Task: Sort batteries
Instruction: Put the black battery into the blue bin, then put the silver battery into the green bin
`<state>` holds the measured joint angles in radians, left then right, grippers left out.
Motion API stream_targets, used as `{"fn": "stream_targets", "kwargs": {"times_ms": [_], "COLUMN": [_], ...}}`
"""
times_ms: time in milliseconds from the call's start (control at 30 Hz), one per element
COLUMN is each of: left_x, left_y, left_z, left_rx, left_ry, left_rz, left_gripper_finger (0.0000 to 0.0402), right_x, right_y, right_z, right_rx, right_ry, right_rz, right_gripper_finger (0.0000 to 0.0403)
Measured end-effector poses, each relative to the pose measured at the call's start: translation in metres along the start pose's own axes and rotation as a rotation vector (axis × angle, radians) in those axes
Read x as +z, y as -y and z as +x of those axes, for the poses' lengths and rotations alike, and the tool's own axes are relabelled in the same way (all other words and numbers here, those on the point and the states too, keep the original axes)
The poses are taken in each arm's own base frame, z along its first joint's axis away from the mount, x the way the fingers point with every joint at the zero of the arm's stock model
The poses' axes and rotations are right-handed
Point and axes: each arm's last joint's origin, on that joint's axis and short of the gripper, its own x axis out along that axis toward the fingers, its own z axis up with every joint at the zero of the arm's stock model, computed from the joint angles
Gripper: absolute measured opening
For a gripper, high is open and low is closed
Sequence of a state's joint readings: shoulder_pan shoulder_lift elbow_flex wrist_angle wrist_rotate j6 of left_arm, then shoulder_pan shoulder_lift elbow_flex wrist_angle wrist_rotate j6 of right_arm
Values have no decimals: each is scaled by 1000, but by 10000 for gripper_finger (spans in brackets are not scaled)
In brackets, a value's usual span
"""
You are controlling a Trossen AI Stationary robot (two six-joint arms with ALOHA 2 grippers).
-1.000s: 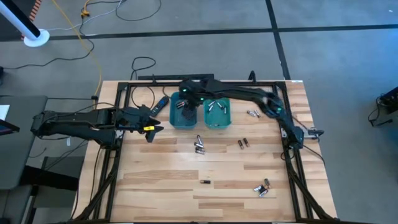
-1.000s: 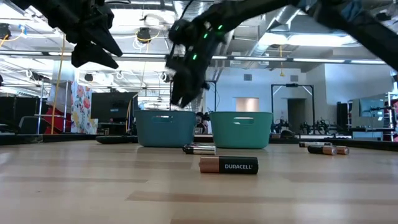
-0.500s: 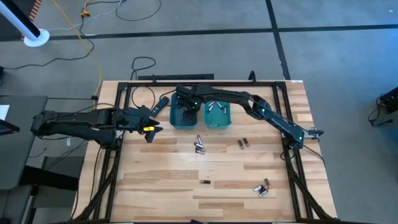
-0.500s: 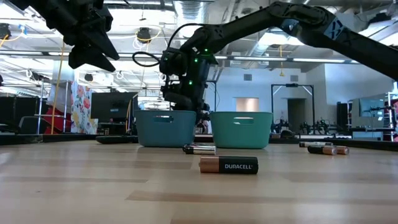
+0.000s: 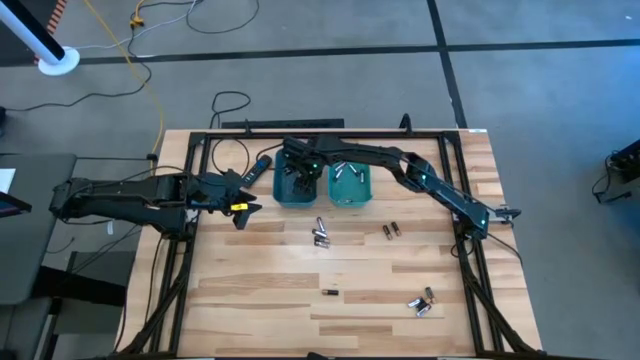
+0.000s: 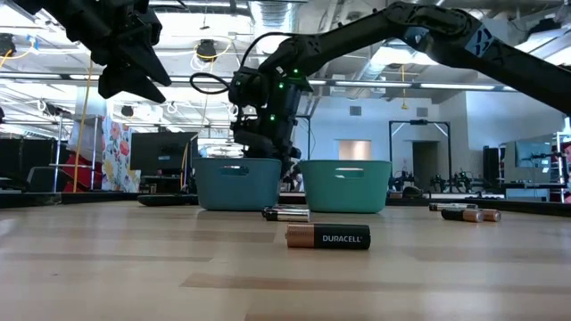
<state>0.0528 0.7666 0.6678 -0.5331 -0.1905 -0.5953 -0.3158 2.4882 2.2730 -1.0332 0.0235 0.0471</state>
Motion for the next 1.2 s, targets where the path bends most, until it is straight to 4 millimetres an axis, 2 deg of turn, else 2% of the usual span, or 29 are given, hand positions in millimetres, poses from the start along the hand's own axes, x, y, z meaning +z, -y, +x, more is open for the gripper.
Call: {"fn": "stream_targets", "kwargs": {"times_ms": [167, 267, 500, 633, 733, 900, 1200], "left_x": [0, 0, 0, 0, 0, 0, 0], "left_y": [0, 0, 0, 0, 0, 0, 0], "left_z": [0, 0, 0, 0, 0, 0, 0], "left_rx": [0, 0, 0, 0, 1, 1, 1], "left_ry": [0, 0, 0, 0, 0, 0, 0], "left_rz": [0, 0, 0, -7, -4, 0, 0], "left_gripper_finger": [185, 185, 185, 185, 185, 185, 185], "right_x": [0, 2, 6, -3, -16, -48, -134], "right_y": [1, 1, 5, 13, 21, 33, 51], "right_z": [-4, -20, -102, -149, -170, -177, -185], "right_rx": [0, 1, 3, -1, -6, -28, -54], "right_ry": [1, 31, 192, 232, 223, 189, 238], "right_rz": [-19, -35, -26, -5, 29, 104, 335], "right_gripper_finger": [295, 296, 296, 296, 296, 296, 296]}}
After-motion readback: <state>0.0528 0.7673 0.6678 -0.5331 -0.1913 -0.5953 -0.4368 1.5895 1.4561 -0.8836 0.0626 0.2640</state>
